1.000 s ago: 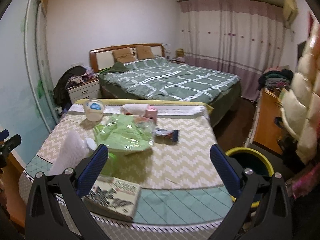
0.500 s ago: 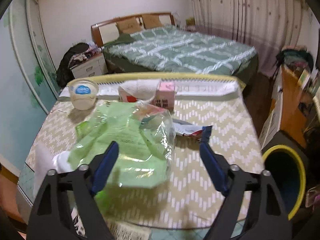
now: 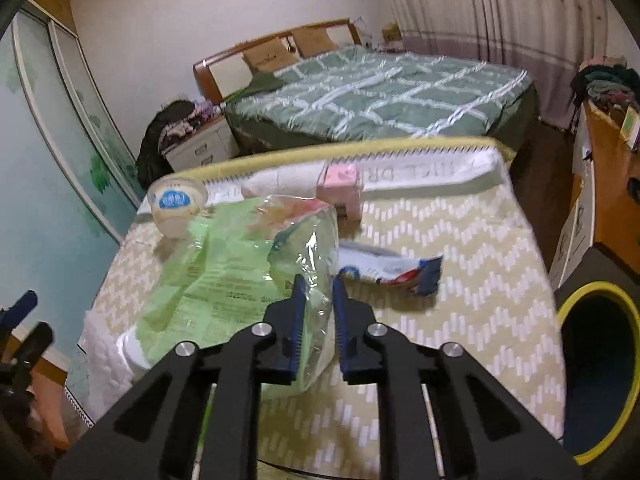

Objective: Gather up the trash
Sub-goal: 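Grasp the green plastic bag with the right tool and lift it, then carry the bag to the yellow-rimmed bin and open the right tool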

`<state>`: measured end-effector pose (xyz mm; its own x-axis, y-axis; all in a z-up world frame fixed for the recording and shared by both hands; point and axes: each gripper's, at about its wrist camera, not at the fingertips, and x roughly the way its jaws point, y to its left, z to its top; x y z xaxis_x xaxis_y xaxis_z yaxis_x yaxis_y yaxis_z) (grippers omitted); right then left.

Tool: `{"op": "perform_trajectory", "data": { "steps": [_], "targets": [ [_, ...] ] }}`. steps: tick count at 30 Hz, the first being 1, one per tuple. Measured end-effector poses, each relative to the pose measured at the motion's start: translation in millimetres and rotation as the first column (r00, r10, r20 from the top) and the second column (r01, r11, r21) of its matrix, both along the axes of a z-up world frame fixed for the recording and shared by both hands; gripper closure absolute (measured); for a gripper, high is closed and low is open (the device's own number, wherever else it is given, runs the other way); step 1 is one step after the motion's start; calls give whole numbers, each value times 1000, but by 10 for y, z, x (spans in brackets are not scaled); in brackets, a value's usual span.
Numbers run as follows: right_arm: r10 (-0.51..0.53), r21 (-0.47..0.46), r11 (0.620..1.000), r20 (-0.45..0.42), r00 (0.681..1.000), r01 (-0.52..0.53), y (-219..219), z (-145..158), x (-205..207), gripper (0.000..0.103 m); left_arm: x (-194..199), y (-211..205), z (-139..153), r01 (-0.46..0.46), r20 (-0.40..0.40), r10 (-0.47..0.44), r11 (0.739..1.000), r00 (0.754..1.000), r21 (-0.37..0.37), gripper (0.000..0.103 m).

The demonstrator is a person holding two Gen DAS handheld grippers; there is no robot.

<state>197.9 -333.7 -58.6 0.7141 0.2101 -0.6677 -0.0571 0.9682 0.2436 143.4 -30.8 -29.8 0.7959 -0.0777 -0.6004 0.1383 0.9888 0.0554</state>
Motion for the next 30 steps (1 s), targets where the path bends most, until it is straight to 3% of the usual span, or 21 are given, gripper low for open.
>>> {"op": "perform_trajectory", "data": {
  "steps": [8, 15, 20, 25, 30],
  "targets": [
    [-77, -13, 997, 117, 990, 79, -315, 461, -423, 91, -88, -180, -54, 75, -20, -75, 997, 997, -5, 4],
    [-266, -48, 960, 140, 954, 275, -969, 629, -822, 91, -266, -125, -88, 101, -21, -101, 994, 995, -31, 4],
    [-414, -73, 904, 100, 905, 421, -1489, 498, -1022, 91, -325, -74, -140, 114, -26, -116, 992, 993, -49, 4],
    [-551, -83, 829, 41, 834, 552, -2000, 217, -1243, 91, -361, -75, -225, 133, -37, -135, 990, 990, -46, 4],
    [-625, -111, 777, -33, 780, 619, -2353, -125, -1279, 91, -393, -133, -272, 160, -48, -161, 987, 986, -20, 4]
  ]
}}
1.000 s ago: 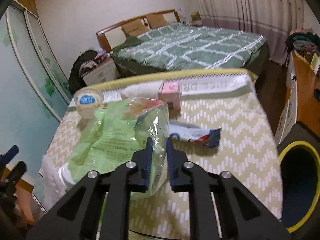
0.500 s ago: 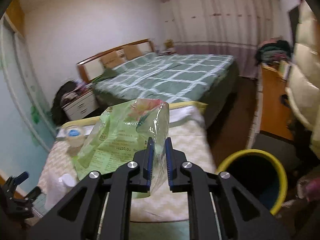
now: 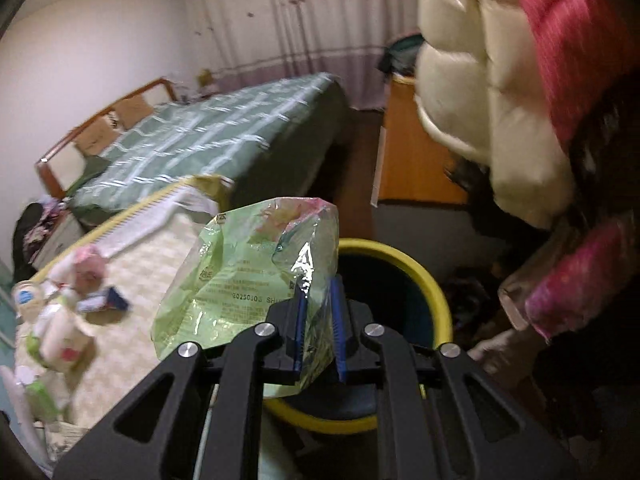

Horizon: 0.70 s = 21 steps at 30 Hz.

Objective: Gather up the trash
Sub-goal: 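Carry the bag to the yellow-rimmed bin and open the right tool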

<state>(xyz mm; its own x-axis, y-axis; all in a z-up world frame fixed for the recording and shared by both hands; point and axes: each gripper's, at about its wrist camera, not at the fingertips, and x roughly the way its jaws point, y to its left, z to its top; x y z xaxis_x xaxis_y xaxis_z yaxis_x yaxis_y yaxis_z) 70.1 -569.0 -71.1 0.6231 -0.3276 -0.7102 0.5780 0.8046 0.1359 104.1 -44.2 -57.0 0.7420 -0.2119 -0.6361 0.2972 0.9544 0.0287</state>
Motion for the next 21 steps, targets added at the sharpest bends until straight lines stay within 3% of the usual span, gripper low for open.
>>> {"op": "perform_trajectory", "data": {
  "steps": [10, 12, 13, 21],
  "targets": [
    [-71, 1, 997, -123, 990, 72, -289, -587, 170, 87, -30, -160, -122, 61, -34, -60, 998, 998, 28, 8],
    [-79, -4, 997, -145, 986, 80, -319, -627, 173, 72, -27, -190, -144, 71, -39, -70, 997, 997, 30, 8],
    [-83, -8, 997, -140, 987, 83, -319, -619, 146, 62, -23, -203, -155, 73, -42, -71, 997, 997, 32, 8],
    [-55, -45, 998, -60, 997, 53, -90, -322, -185, 54, 89, -292, -252, 92, -66, -88, 994, 994, 63, 8]
  ]
}}
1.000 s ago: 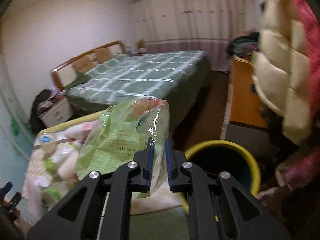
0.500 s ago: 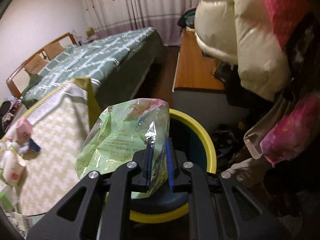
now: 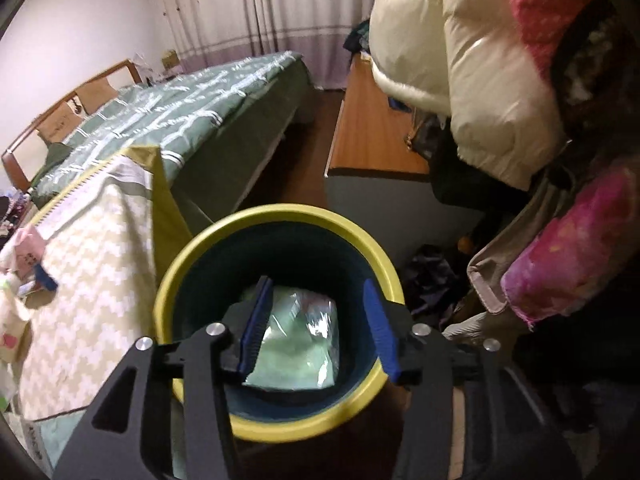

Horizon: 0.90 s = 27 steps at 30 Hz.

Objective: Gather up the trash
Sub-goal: 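Carry the bag to the yellow-rimmed bin and open the right tool, then grasp the white foam fruit net with the left tool and lift it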

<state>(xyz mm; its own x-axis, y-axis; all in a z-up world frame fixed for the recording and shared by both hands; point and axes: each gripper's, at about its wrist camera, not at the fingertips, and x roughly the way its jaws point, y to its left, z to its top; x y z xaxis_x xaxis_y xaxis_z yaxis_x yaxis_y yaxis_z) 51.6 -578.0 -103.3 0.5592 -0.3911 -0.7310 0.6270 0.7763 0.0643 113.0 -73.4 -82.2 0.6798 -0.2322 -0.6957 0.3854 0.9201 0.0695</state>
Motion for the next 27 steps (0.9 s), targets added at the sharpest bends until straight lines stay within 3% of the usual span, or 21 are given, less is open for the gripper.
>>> {"op": "perform_trajectory", "data": {
  "steps": [7, 15, 20, 27],
  "targets": [
    [53, -6, 999, 46, 998, -53, 210, 154, -65, 53, 186, 55, -77, -15, -12, 15, 1000, 1000, 11, 9],
    [80, 12, 997, 49, 996, -81, 306, 126, 23, 53, 267, 85, -158, 13, -57, -14, 1000, 998, -15, 34],
    [88, 16, 996, 59, 994, -89, 333, 139, 16, 53, 228, 177, -87, 15, -75, -21, 997, 997, -72, 57],
    [105, 14, 994, 79, 991, -106, 381, 189, -31, 53, 37, 245, 173, 9, -51, -14, 996, 999, -89, 59]
  ]
}}
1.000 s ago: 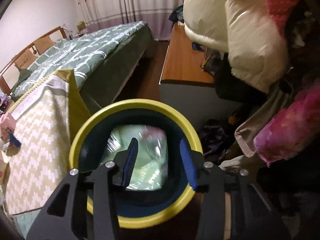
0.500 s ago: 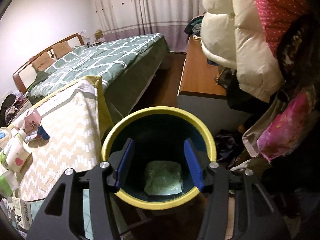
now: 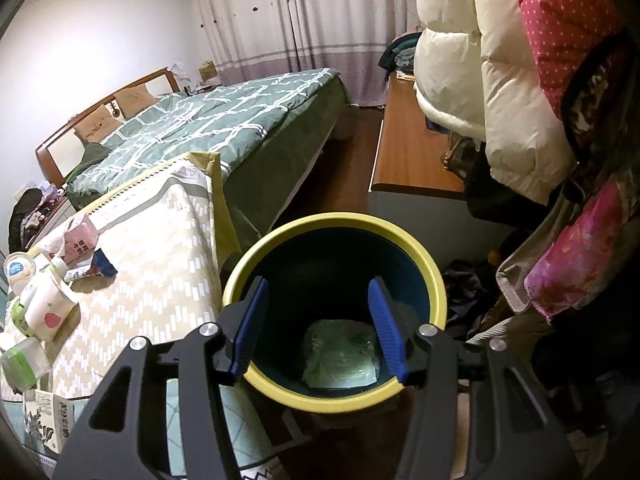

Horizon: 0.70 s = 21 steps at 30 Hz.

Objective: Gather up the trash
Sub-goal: 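Grasp the white foam fruit net with the left tool and lift it, then carry the foam net over the bin and open the left tool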

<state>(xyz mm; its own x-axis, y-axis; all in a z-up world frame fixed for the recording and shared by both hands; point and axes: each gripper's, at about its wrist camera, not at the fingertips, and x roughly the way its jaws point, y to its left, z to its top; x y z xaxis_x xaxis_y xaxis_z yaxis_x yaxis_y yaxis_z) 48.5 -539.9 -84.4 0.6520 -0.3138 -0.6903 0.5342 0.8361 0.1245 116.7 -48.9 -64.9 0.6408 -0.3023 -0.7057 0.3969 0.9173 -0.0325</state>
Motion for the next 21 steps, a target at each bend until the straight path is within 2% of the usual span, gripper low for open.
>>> {"op": "perform_trajectory", "data": {
  "steps": [6, 12, 17, 21],
  "targets": [
    [4, -11, 1000, 20, 1000, -4, 22, 49, -80, 53, -124, -96, 309, 32, 27, -31, 999, 999, -25, 59],
    [-6, -28, 1000, 39, 999, 8, -46, 102, -275, 53, -37, -607, 495, 137, 42, -135, 990, 990, -41, 59],
    [-34, -39, 999, 55, 998, 36, -184, 131, -523, 53, 49, -1335, 631, 268, 55, -265, 963, 963, -40, 59],
    [-55, -48, 997, 59, 997, 58, -281, 128, -727, 53, 116, -2121, 678, 396, 45, -394, 917, 918, -42, 59]
  ]
}}
